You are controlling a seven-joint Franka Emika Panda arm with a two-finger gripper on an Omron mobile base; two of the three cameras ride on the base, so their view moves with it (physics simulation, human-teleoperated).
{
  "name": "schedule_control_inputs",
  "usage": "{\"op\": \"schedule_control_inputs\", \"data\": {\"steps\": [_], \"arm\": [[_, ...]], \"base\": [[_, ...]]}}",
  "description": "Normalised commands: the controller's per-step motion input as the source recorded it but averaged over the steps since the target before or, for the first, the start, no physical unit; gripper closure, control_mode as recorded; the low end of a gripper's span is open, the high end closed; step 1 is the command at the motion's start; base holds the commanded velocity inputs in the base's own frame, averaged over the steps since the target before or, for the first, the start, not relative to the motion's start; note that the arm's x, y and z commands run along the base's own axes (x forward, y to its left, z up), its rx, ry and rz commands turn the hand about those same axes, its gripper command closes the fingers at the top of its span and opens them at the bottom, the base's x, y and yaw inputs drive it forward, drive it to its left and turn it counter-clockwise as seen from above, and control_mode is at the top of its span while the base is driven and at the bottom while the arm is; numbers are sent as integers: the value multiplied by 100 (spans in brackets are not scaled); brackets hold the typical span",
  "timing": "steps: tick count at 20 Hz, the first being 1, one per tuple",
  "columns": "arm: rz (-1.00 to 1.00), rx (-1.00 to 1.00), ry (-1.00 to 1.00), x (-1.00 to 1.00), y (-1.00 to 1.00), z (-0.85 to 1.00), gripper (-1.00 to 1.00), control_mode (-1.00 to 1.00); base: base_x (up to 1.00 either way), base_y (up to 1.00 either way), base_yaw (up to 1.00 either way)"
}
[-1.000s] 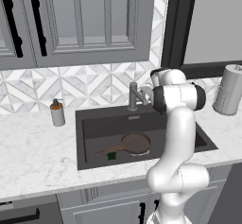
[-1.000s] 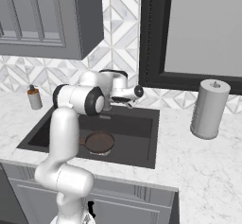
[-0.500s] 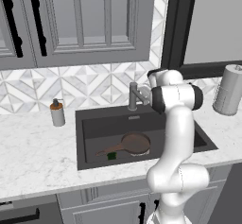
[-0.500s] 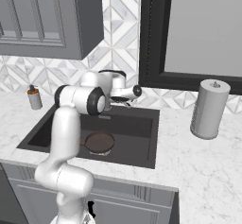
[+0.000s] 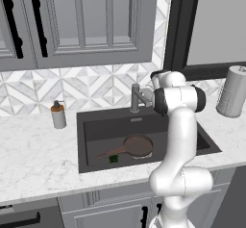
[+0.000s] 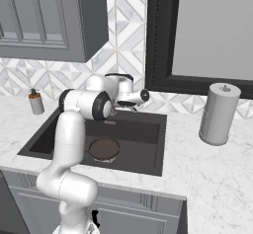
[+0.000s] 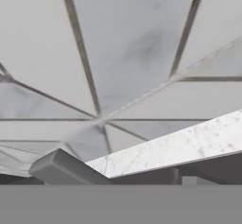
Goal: Pick the pan and sponge and place them into the sink. Then turn on the water.
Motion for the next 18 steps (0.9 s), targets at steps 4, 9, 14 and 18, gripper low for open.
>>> {"op": "schedule_control_inputs", "data": {"steps": [4,9,14,18], "arm": [[0,0,0,0,0,0,100,-100],[0,0,-1,0,0,-2,100,-100],[-1,6,-1,0,0,-2,100,-100],[-8,15,0,0,-10,0,100,-100]], "base": [[0,0,0],[0,0,0],[0,0,0],[0,0,0]]}}
